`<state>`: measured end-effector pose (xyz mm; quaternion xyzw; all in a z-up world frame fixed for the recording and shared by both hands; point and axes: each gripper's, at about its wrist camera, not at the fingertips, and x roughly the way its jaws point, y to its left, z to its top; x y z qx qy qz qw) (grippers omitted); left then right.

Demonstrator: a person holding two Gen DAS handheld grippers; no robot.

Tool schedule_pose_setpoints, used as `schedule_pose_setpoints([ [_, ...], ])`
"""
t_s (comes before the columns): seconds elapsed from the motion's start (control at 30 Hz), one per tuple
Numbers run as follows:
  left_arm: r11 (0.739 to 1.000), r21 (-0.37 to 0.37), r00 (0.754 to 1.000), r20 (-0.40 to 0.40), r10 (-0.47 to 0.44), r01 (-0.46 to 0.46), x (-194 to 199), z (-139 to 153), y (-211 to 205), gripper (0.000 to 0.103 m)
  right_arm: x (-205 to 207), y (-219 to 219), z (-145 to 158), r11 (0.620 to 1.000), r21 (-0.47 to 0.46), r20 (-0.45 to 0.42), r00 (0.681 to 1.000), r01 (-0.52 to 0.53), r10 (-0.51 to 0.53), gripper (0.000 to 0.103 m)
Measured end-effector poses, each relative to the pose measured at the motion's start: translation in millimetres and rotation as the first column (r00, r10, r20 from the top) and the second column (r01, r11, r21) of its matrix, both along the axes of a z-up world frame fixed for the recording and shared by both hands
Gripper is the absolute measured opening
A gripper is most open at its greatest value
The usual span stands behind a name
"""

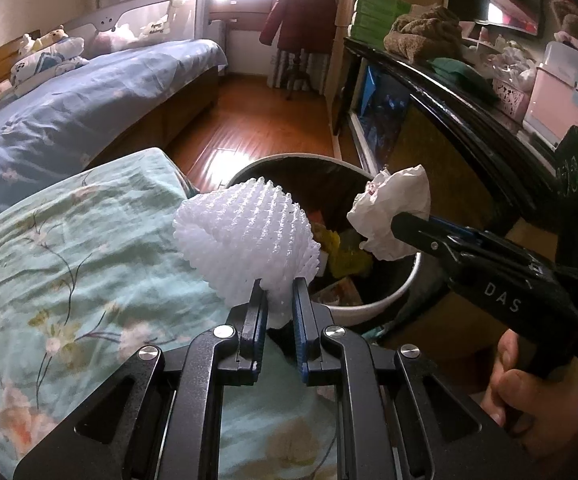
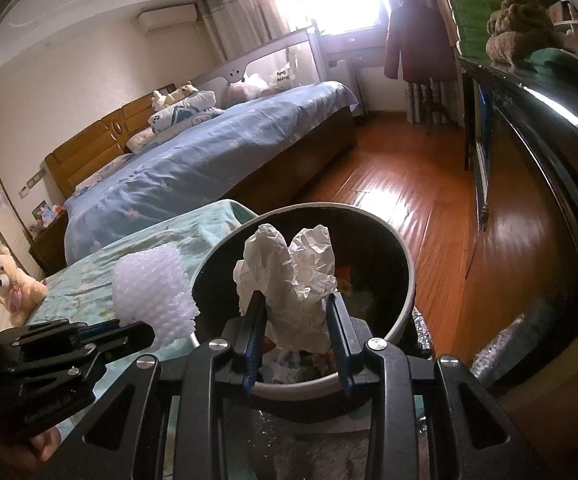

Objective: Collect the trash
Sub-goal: 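Carry the foam sleeve and tissue over the bin and lower them in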

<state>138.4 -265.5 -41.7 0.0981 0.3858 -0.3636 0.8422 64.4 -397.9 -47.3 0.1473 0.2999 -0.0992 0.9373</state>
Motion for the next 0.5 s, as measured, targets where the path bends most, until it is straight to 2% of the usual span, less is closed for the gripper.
schedule_pose_setpoints([
  [0.5,1.0,0.017,1.0,-0.02,-0.004,0.004,14.3,-6.2,-19.5,0.011,15.7,-15.3,-4.4,1.0,0.012,-0.021,1.0,0.003,-0.002,0.032],
])
